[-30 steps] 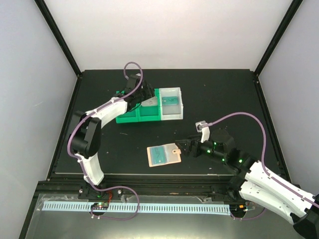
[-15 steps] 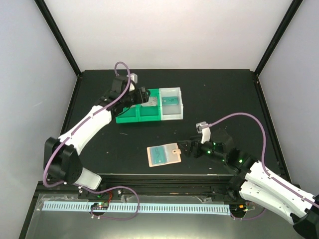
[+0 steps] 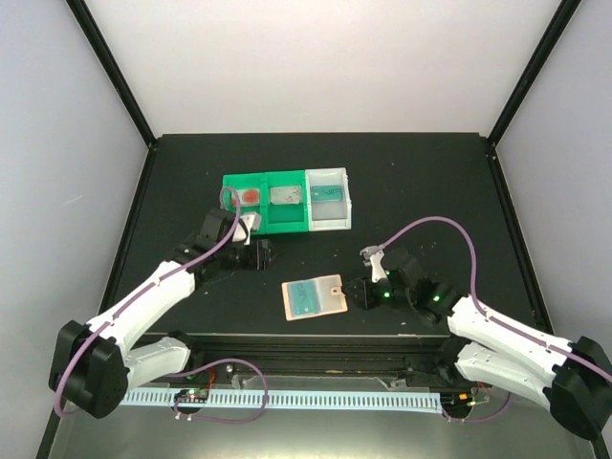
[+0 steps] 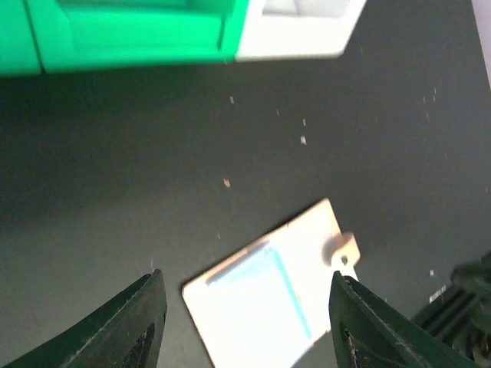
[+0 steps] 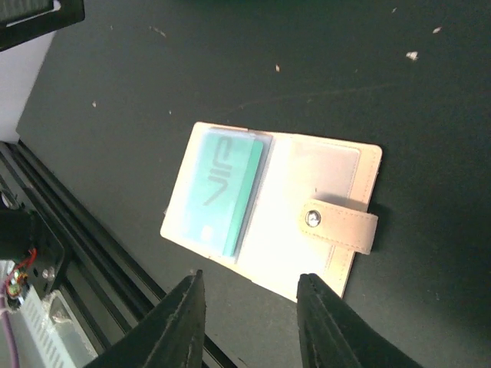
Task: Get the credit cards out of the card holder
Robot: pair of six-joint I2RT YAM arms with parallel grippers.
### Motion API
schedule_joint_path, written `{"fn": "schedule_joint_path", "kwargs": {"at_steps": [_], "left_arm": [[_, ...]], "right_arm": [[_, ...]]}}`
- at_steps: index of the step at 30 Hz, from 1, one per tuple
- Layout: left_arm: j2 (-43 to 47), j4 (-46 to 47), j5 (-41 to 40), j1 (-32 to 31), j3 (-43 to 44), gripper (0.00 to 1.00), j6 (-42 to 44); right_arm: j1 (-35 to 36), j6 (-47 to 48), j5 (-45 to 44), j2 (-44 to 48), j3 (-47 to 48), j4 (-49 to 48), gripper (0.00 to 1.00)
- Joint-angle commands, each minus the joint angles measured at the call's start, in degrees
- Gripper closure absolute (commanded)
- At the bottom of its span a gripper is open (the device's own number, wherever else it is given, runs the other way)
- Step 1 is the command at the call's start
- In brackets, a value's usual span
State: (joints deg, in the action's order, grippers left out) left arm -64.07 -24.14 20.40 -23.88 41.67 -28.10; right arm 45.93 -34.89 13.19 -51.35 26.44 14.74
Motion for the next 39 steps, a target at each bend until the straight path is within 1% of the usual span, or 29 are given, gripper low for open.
{"fn": "schedule_joint_path", "kwargs": {"at_steps": [1,4,6,8,10,13,16,21,25,29,39], "left_arm": [[4.1,2.8,4.6,-2.7,-3.8,0.4,-1.6],[5.8,4.2,5.2,-4.3,-6.9,0.4,-3.3],[6.7,6.5,6.6,-4.7,-9.3,0.4,-4.7],[7.1,8.3,7.0,-5.1,-11.4,0.4,-5.5],[6.9,8.2,6.1,-5.4,-12.4,0.39,-5.7],[7.1,10.0,7.4,-5.7,-14.4,0.4,-6.8],[8.4,11.0,6.9,-5.9,-16.0,0.39,-7.7],[8.6,10.9,6.0,-5.8,-16.9,0.37,-7.8],[8.5,13.2,7.3,-5.9,-18.4,0.37,-9.1],[8.5,14.4,7.6,-5.9,-19.1,0.37,-9.4],[7.8,16.0,8.2,-5.8,-19.7,0.37,-9.3]], "right_arm": [[-0.1,-2.7,4.3,-4.3,-1.5,-6.0,0.69],[-0.1,-5.8,7.3,-8.0,-1.9,-9.5,0.74],[0.1,-7.5,8.5,-10.3,-2.2,-11.9,0.75],[0.4,-9.2,8.5,-12.3,-2.6,-14.1,0.75],[1.0,-10.7,8.5,-14.5,-3.1,-16.4,0.76],[3.2,-13.1,8.7,-18.7,-3.3,-19.9,0.76],[5.3,-13.8,8.6,-22.8,-2.2,-22.3,0.75],[6.9,-14.9,8.7,-28.2,-0.2,-25.6,0.75],[7.4,-15.8,9.3,-32.1,1.6,-26.6,0.75],[7.7,-16.3,8.7,-34.0,2.7,-27.4,0.76],[8.8,-15.4,5.8,-37.7,5.6,-25.2,0.77]]}}
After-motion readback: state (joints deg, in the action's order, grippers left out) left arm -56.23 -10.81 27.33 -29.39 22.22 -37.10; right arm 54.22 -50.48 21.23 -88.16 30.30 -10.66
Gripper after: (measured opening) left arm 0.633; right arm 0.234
